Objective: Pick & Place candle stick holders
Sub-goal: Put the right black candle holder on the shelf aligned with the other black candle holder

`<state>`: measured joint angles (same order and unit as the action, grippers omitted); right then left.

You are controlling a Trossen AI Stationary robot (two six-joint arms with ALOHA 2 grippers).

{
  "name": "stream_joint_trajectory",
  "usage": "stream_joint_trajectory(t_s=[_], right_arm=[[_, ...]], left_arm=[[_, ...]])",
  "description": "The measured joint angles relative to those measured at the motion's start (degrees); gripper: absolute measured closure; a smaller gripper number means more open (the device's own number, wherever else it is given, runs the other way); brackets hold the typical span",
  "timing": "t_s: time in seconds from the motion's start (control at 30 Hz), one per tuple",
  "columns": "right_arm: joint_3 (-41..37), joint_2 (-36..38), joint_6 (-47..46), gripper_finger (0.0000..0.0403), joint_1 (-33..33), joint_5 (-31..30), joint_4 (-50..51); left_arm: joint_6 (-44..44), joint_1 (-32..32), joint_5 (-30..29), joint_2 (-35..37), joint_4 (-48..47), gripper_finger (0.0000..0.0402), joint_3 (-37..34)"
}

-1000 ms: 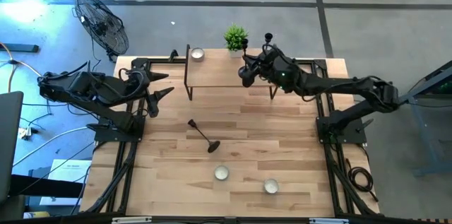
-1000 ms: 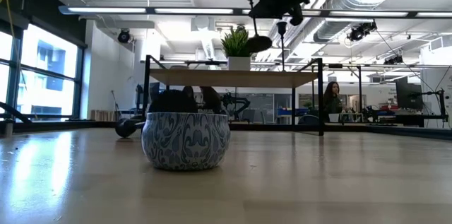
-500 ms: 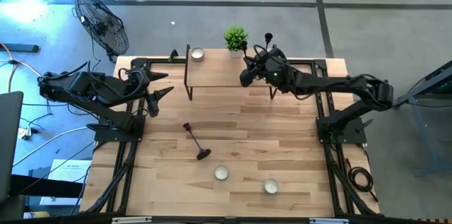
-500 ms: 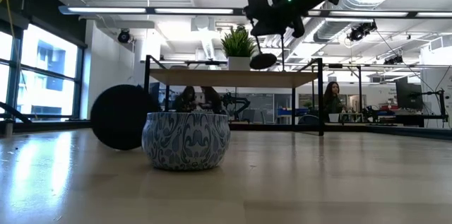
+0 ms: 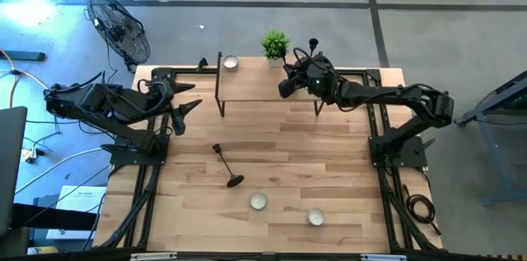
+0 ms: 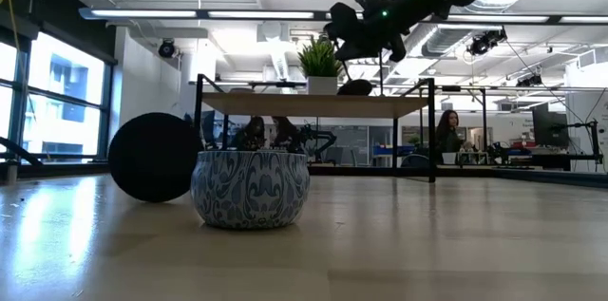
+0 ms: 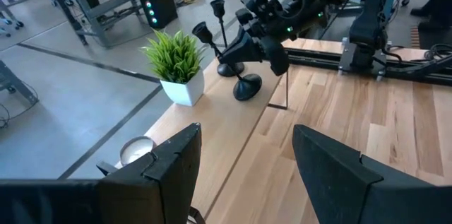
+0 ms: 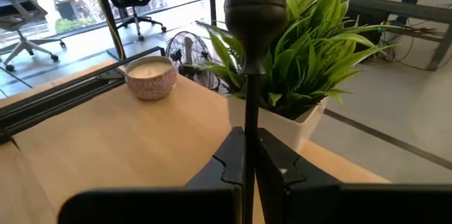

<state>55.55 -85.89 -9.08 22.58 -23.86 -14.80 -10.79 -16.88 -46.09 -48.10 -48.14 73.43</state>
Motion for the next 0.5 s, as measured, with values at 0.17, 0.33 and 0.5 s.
stream_joint_trajectory(t_s=[0.17, 0.33, 0.5], right_arm=[[-0.11, -0.16, 2.07, 0.0398, 0.33, 0.34, -2.37], [-0.13, -0.20, 3.06, 0.0398, 0.58, 0.37, -3.66], [-0.13, -0.19, 3.45, 0.0398, 1.13, 0.46, -3.77]], left_arm=[[0.00, 0.00, -0.08, 0.00, 0.00, 0.0183, 0.00], [0.00, 0.00, -0.11, 0.00, 0.00, 0.0183, 0.00], [0.00, 0.00, -0.11, 0.00, 0.00, 0.0183, 0.00]])
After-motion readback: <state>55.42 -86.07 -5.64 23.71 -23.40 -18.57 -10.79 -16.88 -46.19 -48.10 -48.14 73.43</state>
